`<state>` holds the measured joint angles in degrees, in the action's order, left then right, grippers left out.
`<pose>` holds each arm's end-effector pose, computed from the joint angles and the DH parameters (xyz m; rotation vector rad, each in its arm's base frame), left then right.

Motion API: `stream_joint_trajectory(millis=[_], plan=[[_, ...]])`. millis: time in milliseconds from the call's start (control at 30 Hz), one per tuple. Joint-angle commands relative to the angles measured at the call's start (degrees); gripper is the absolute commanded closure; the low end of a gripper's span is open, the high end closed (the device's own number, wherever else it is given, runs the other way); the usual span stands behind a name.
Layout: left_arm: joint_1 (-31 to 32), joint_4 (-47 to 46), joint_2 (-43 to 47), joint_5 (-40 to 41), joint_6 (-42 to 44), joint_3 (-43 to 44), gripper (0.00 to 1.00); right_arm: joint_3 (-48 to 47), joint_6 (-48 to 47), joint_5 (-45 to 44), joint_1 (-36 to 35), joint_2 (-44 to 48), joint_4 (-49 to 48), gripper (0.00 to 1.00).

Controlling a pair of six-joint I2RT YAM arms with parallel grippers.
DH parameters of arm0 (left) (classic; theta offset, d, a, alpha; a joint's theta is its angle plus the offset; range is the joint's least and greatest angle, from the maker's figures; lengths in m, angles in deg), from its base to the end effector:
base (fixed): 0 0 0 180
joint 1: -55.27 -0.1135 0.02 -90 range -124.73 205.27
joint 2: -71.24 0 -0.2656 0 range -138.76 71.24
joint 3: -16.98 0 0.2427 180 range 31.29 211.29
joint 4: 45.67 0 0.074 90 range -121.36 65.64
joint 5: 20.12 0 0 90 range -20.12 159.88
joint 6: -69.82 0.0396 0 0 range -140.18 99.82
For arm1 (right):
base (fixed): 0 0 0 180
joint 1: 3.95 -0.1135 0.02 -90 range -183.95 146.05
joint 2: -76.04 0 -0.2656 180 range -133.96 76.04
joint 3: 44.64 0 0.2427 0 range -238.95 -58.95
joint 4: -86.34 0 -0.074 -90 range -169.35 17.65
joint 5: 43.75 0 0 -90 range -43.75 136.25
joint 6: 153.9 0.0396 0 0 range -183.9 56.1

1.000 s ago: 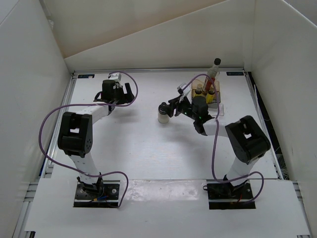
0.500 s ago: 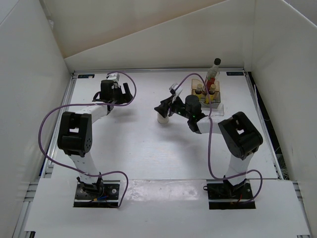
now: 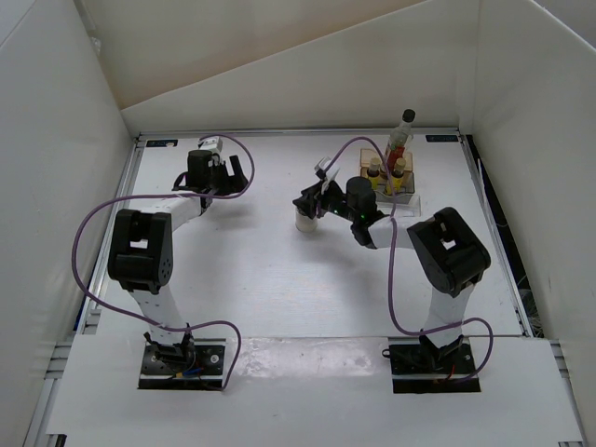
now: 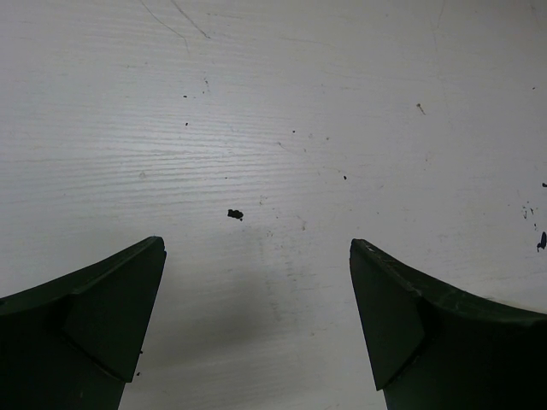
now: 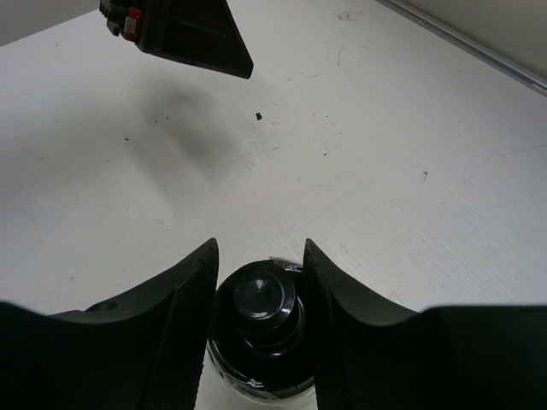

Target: Organize the condiment bottles

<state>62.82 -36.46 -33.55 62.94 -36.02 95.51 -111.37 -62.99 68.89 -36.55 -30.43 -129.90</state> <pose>0.3937 -0.0570 0.1972 -0.0907 2.2061 -0.3616 0.3223 0.2242 0.2063 -0.7514 1.5063 0.7657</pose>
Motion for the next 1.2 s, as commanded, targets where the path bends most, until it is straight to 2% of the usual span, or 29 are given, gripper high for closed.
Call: stream_joint_trajectory(millis=[0,333,600,700,833,1000,1167], plan=[[-0.43,-1.31,-0.24,-0.97,-0.51,0.02,0.00,-2.33,-3.71,-1.01,0.17,-1.36,1.41,0.52],[-0.52,-1.93,-1.11,-1.32,-0.95,-0.33,0.00,-2.95,-7.67,-2.07,-0.36,-2.60,3.00,0.61],[-0.78,-2.54,-1.38,-1.32,-1.04,-1.12,0.00,-1.72,-7.85,-4.26,-0.53,-2.86,0.80,0.75],[-0.78,-2.63,-1.29,-1.41,-1.13,-1.38,0.00,-1.45,-7.50,-4.61,-0.45,-2.68,0.71,0.82],[-0.78,-2.37,-0.94,-1.50,-1.04,-1.38,0.00,-1.28,-7.68,-5.58,-0.62,-1.11,1.06,1.00],[-0.70,-1.93,-0.15,-1.41,-0.95,-1.38,0.00,-1.80,-8.03,-5.41,0.51,2.06,3.43,1.00],[-0.70,-1.75,1.08,-1.50,-0.95,-1.74,0.00,-0.40,-8.20,-5.40,2.10,10.20,6.58,1.00]])
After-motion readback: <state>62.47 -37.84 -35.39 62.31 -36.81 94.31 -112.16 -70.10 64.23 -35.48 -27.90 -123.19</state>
